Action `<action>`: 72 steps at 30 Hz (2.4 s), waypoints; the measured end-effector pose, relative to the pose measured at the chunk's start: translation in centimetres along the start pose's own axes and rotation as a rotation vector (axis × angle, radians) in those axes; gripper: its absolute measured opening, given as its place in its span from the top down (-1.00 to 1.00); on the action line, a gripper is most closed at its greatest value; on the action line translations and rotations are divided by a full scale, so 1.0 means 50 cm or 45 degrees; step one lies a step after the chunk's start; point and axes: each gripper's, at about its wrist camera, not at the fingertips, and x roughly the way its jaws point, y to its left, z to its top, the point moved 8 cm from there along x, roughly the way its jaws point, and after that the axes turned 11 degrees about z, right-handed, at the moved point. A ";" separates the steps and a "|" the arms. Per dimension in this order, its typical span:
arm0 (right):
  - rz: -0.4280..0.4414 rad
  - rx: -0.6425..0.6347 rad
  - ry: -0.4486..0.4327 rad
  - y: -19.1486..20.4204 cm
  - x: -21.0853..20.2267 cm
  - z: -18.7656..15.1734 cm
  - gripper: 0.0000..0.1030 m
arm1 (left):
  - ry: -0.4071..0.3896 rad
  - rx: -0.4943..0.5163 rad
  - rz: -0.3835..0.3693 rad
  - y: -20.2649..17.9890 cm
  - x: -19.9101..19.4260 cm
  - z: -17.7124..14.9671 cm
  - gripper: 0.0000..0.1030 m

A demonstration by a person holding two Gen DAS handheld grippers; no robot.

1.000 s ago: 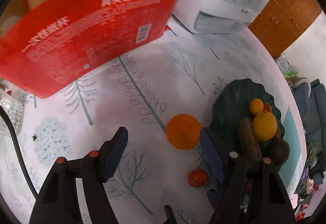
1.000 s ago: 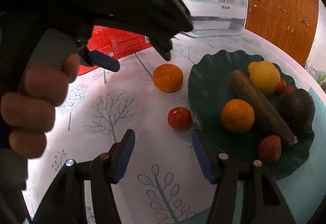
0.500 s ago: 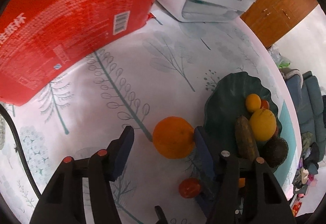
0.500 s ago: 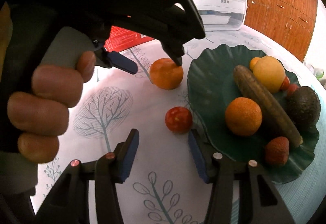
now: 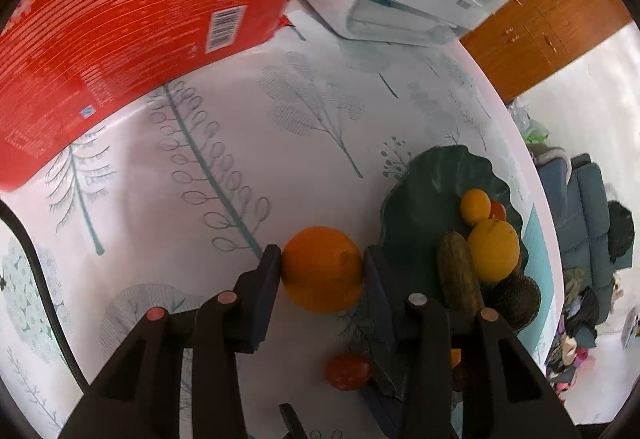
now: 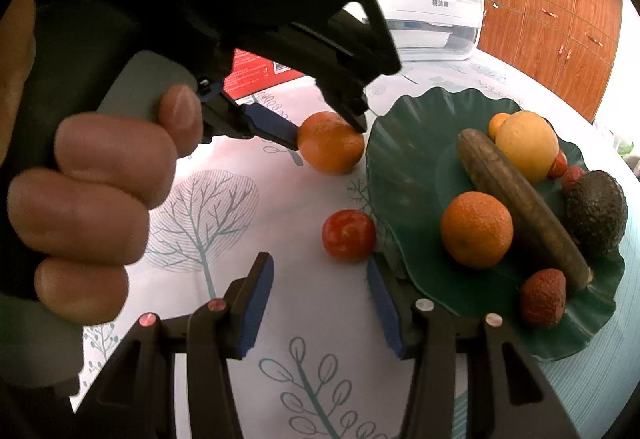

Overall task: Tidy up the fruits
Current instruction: 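Grasp the small orange with the left gripper while the right gripper grasps the red tomato, then carry the orange and tomato with both grippers over the green plate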

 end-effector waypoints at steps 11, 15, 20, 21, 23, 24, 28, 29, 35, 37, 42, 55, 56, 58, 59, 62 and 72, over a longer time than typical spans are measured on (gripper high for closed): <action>-0.055 -0.003 0.038 -0.001 0.009 0.009 0.06 | -0.094 -0.224 0.014 0.148 -0.089 -0.025 0.22; -0.075 -0.016 0.055 -0.001 0.017 0.016 0.18 | -0.126 -0.287 0.045 0.202 -0.126 -0.053 0.22; -0.072 -0.041 0.060 -0.010 0.031 0.035 0.37 | -0.166 -0.354 0.067 0.249 -0.165 -0.093 0.22; -0.071 -0.054 0.063 -0.010 0.034 0.038 0.37 | -0.174 -0.368 0.068 0.253 -0.170 -0.100 0.22; -0.068 -0.077 0.057 -0.010 0.038 0.043 0.37 | -0.189 -0.398 0.064 0.264 -0.184 -0.118 0.22; -0.066 -0.088 0.056 -0.009 0.041 0.044 0.37 | -0.193 -0.411 0.062 0.267 -0.189 -0.127 0.22; -0.086 -0.123 0.074 -0.003 0.043 0.045 0.37 | -0.201 -0.451 0.069 0.264 -0.198 -0.150 0.22; -0.090 -0.131 0.077 -0.001 0.043 0.045 0.38 | -0.204 -0.460 0.070 0.266 -0.203 -0.156 0.22; -0.095 -0.144 0.093 -0.007 0.038 0.041 0.49 | -0.235 -0.487 0.072 0.256 -0.236 -0.181 0.22; -0.066 -0.134 0.112 -0.009 0.035 0.038 0.49 | -0.244 -0.492 0.073 0.248 -0.248 -0.189 0.22; 0.028 -0.109 0.177 -0.018 0.011 0.015 0.50 | -0.245 -0.498 0.090 0.222 -0.268 -0.215 0.22; 0.225 -0.226 0.247 -0.063 -0.126 -0.031 0.50 | -0.247 -0.525 0.078 0.071 -0.299 -0.270 0.22; 0.232 -0.238 0.244 -0.068 -0.133 -0.026 0.50 | -0.247 -0.524 0.078 0.059 -0.300 -0.273 0.22; 0.241 -0.263 0.232 -0.087 -0.156 -0.021 0.50 | -0.250 -0.520 0.075 0.027 -0.304 -0.278 0.22; 0.246 -0.272 0.224 -0.097 -0.167 -0.017 0.50 | -0.254 -0.519 0.073 0.014 -0.305 -0.281 0.22; 0.255 -0.309 0.195 -0.130 -0.197 -0.006 0.50 | -0.260 -0.517 0.065 -0.028 -0.308 -0.285 0.22; 0.285 -0.449 0.024 -0.250 -0.267 0.059 0.49 | -0.295 -0.508 0.045 -0.173 -0.288 -0.264 0.22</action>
